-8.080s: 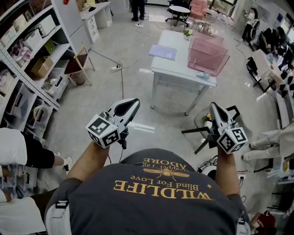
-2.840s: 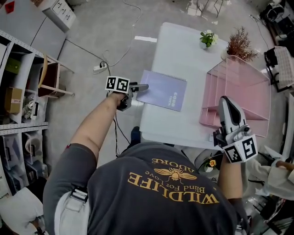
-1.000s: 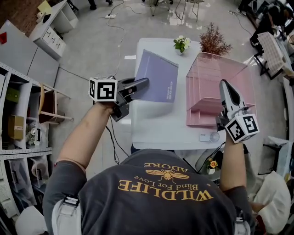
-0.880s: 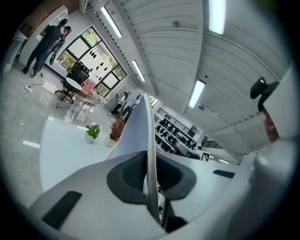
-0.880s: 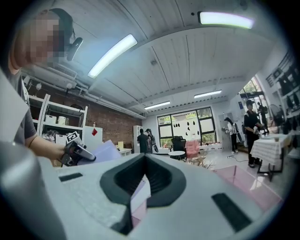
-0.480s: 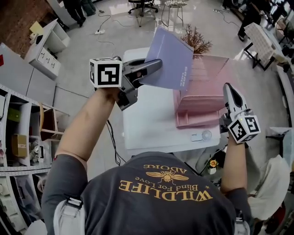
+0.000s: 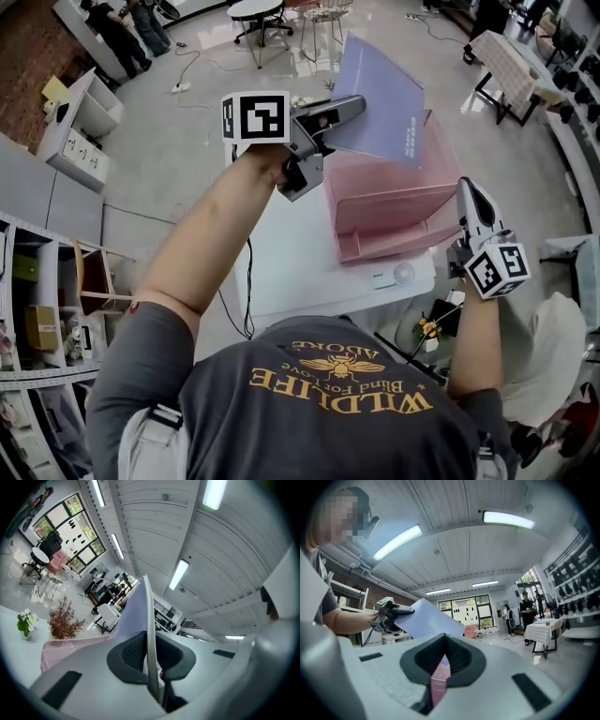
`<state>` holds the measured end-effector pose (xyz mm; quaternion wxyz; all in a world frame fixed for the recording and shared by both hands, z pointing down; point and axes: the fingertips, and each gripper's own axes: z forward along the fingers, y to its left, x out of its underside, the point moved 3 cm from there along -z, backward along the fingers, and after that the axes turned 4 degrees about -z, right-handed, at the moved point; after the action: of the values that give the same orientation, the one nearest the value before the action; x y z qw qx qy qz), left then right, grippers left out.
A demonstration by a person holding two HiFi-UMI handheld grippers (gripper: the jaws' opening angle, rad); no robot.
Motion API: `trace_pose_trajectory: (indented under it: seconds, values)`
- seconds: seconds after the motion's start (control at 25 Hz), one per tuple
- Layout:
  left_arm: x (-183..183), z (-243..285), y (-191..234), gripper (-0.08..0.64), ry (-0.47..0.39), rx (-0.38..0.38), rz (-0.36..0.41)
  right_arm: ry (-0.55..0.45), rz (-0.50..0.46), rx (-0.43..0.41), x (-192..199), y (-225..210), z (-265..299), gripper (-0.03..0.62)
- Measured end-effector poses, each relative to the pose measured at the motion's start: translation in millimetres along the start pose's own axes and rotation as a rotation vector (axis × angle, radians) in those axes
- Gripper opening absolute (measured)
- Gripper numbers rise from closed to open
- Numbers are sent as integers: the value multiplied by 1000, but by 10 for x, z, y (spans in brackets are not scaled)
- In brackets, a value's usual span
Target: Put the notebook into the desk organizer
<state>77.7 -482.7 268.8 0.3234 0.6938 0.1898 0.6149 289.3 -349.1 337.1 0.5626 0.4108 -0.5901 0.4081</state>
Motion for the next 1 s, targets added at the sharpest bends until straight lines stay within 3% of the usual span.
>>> trace_pose_trajectory:
  seconds: [0.24,0.36,0.44,0.56,0.76,1.0]
  values:
    - [330,517,522,31,-100,18,-208,9,8,35,38,-269,-222,0]
    - [702,432,1142,31,-81,-121,-331,12,17,47,90,-305,-282,0]
    - [956,290,1443,31,12,-280,-374,17,17,50,107,-334,-321,0]
    - [1263,195,1604,69,212,-474,-331,16,22,63,114,-396,-383,0]
    - [1434,264,1587,103,356,-574,-212,18,24,57,143,-354,-378,0]
    - [1438,406,1557,169,475,-693,72,21,20,42,112,-297,-349,0]
